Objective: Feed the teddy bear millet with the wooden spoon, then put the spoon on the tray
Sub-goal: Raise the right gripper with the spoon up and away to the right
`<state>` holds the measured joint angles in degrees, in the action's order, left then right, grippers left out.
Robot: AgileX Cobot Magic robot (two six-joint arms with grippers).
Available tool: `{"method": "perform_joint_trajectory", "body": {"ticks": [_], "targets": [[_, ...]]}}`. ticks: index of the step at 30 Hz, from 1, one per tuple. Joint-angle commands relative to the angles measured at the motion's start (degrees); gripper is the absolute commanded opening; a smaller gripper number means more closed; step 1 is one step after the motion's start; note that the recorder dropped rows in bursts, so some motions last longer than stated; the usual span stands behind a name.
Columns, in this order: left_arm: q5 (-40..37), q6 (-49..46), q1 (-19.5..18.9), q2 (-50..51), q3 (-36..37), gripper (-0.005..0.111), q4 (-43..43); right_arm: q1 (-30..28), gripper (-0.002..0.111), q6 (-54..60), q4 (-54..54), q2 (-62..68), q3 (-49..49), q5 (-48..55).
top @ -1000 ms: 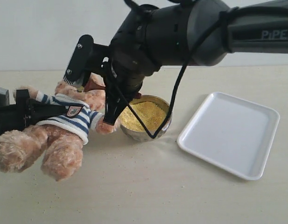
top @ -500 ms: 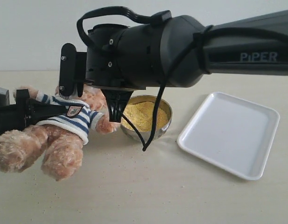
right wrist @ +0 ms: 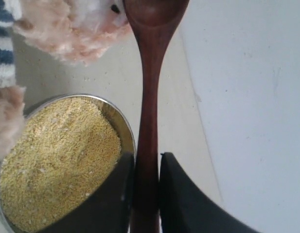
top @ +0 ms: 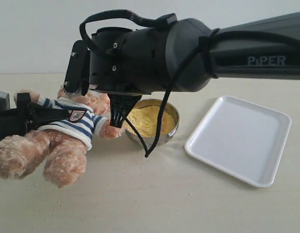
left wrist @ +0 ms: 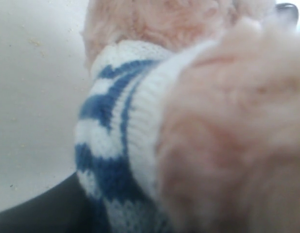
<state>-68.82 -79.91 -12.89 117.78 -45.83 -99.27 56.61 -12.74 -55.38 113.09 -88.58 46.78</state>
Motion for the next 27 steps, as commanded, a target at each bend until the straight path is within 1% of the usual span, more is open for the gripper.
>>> {"method": "perform_joint_trajectory", "body": {"ticks": [1,5,8,11,17,20,27], "targets": [[-1.14,0.36,0.12,-0.28,-0.23,0.005,-0.68,-1.53,0.0,-3.61,4.23,-3.75,-0.13,0.26],[-1.14,-0.88,0.12,-0.28,-0.23,0.005,-0.68,-4.54,0.0,1.25,15.45,-8.61,-0.13,-1.63],[-1.14,-2.26,0.12,-0.28,-0.23,0.005,-0.68,-7.6,0.0,5.06,22.46,-12.58,-0.13,-0.74],[-1.14,-3.86,0.12,-0.28,-0.23,0.005,-0.68,-11.21,0.0,9.17,29.7,-16.02,-0.13,1.97],[-1.14,-7.37,-0.1,-0.28,-0.23,0.005,-0.68,-19.06,0.0,14.7,39.95,-22.07,-0.03,6.59],[-1.14,-8.19,-0.1,-0.28,-0.23,0.005,-0.68,-22.01,0.0,15.88,42.05,-24.0,-0.03,7.98],[-1.14,-8.09,-0.38,-0.28,-0.23,0.005,-0.68,-28.33,0.0,16.26,42.55,-27.31,0.62,10.47]]}}
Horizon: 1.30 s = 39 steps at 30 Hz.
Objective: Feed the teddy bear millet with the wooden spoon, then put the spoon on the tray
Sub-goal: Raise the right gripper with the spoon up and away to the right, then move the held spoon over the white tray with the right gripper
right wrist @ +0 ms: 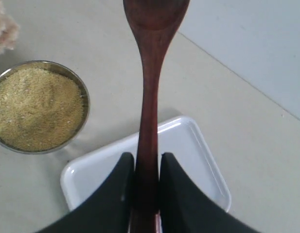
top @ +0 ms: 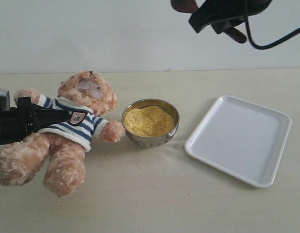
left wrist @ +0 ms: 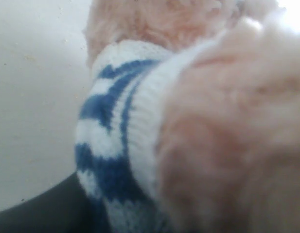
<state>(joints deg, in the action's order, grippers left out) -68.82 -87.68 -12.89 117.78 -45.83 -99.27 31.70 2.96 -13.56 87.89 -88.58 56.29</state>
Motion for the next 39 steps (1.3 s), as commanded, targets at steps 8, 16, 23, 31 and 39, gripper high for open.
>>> {"method": "perform_joint_trajectory", "body": {"ticks": [8,16,23,31,39], "targets": [[-1.14,1.18,-2.57,-0.4,-0.12,0.005,-0.68,-13.96,0.0,1.16,4.77,-12.96,21.9,-16.16],[-1.14,0.47,-2.55,-0.4,-0.12,0.005,-0.68,-17.98,0.0,0.41,8.21,-16.77,37.5,-34.26],[-1.14,-0.43,-2.55,-0.4,-0.12,0.005,-0.68,-17.98,0.0,-0.98,8.73,-14.5,37.95,-37.58],[-1.14,-0.43,-2.55,-0.4,-0.12,0.005,-0.68,-17.98,0.0,-0.98,8.73,-9.69,37.95,-37.69],[-1.14,-0.43,-2.55,-0.4,-0.12,0.005,-0.68,-17.98,0.0,-0.98,10.16,-8.4,37.95,-37.8]]}}
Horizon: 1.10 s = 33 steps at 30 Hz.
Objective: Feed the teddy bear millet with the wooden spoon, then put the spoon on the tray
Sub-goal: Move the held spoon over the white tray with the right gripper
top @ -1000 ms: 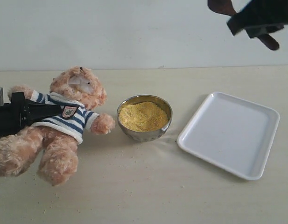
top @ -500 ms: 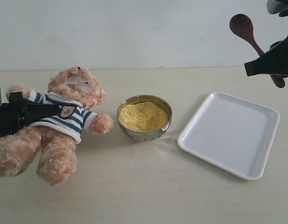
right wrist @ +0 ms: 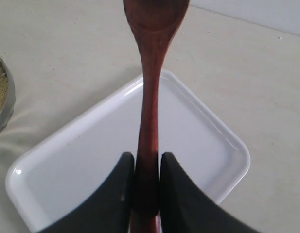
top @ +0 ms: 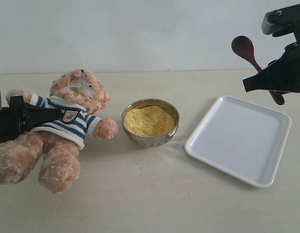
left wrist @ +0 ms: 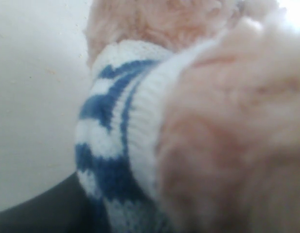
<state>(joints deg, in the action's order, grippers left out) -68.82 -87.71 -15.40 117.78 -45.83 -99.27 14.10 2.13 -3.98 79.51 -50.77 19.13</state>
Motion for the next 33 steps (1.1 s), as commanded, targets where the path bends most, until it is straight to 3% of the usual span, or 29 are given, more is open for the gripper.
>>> {"method": "perform_joint_trajectory", "body": {"ticks": [1,33], "targets": [[-1.14,-0.4,-0.05,-0.4,-0.12,0.005,-0.68,-0.38,0.0,-0.14,0.58,-0.03,0.14,-0.64],[-1.14,-0.17,-0.05,-0.4,-0.12,0.005,-0.68,-0.38,0.0,-0.14,3.98,3.25,0.14,-1.0]]}}
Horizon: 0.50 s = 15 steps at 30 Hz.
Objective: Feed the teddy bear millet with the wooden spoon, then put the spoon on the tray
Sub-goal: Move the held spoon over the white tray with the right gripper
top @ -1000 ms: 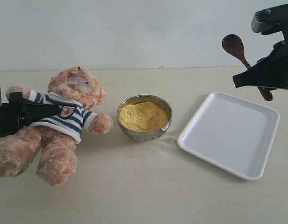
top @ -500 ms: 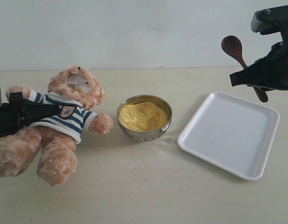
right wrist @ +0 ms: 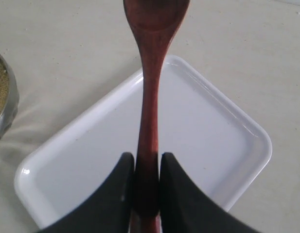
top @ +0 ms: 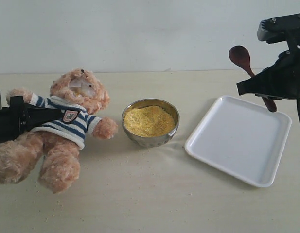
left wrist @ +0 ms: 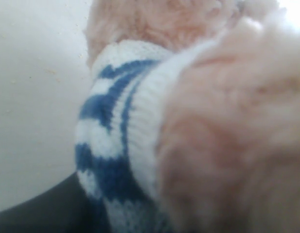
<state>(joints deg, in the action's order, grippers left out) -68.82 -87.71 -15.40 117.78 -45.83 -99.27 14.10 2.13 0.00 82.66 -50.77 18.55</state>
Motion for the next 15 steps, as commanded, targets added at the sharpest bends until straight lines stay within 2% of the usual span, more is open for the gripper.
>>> {"method": "perform_joint_trajectory", "body": {"ticks": [1,7,15], "targets": [[-1.14,-0.17,-0.05,-0.4,-0.12,0.005,-0.68,-0.38,0.0,-0.14,0.0,0.1,0.14,-0.12],[-1.14,-0.17,-0.05,-0.4,-0.12,0.005,-0.68,-0.26,0.0,-0.03,1.27,0.34,0.14,2.83],[-1.14,-0.17,-0.05,-0.4,-0.12,0.005,-0.26,-0.26,0.0,-0.03,1.4,2.93,0.14,0.99]]}}
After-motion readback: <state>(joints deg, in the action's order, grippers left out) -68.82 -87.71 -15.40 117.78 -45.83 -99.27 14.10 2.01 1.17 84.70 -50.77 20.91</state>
